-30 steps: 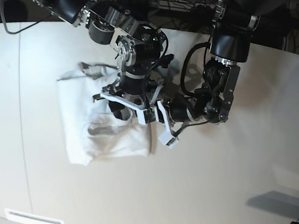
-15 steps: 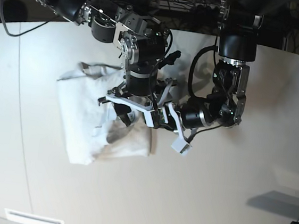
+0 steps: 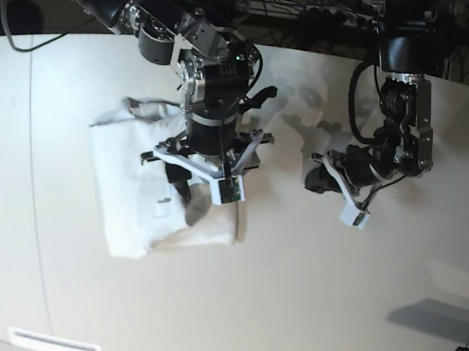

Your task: Fold the T-shirt properly

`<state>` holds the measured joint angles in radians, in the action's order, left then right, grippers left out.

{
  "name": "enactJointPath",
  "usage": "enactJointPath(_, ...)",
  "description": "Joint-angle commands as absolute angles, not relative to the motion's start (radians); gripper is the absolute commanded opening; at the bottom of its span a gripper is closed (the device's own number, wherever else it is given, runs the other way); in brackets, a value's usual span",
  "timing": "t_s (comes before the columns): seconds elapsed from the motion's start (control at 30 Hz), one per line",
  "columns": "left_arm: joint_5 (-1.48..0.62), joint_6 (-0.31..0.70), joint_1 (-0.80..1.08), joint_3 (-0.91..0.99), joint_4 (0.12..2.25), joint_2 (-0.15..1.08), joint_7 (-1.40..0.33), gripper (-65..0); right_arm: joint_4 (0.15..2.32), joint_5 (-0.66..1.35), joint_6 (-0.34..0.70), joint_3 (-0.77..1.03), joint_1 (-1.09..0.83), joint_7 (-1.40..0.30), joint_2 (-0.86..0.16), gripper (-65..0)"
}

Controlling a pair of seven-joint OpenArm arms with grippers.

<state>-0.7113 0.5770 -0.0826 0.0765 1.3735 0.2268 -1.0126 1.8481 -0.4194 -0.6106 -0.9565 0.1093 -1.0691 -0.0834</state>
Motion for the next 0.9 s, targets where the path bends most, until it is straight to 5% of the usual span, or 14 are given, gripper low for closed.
enactJointPath(0.0, -0.728, 0.585, -0.085, 0.099, 1.395, 0.257, -1.001, -65.0, 1.863, -0.449, -0.616, -0.937, 0.113, -1.03, -0.077, -31.9)
enactJointPath(0.3, -0.731, 0.585, -0.053, 0.113, 1.445, 0.297, -1.001, -65.0, 1.957, -0.449, -0.616, -0.854, 0.042, -0.908, -0.073, -32.5)
enactJointPath(0.5, -0.731, 0.585, -0.053, 0.113, 1.443, 0.297, -1.001, -65.0, 1.96, -0.449, -0.616, -0.851, 0.041, -0.901, -0.079, -59.2)
enactJointPath(0.87, -0.731, 0.585, -0.039, 0.114, 1.445, 0.309, -1.0, -65.0, 1.913, -0.443, -0.567, -0.662, 0.033, -0.898, -0.077, -60.1)
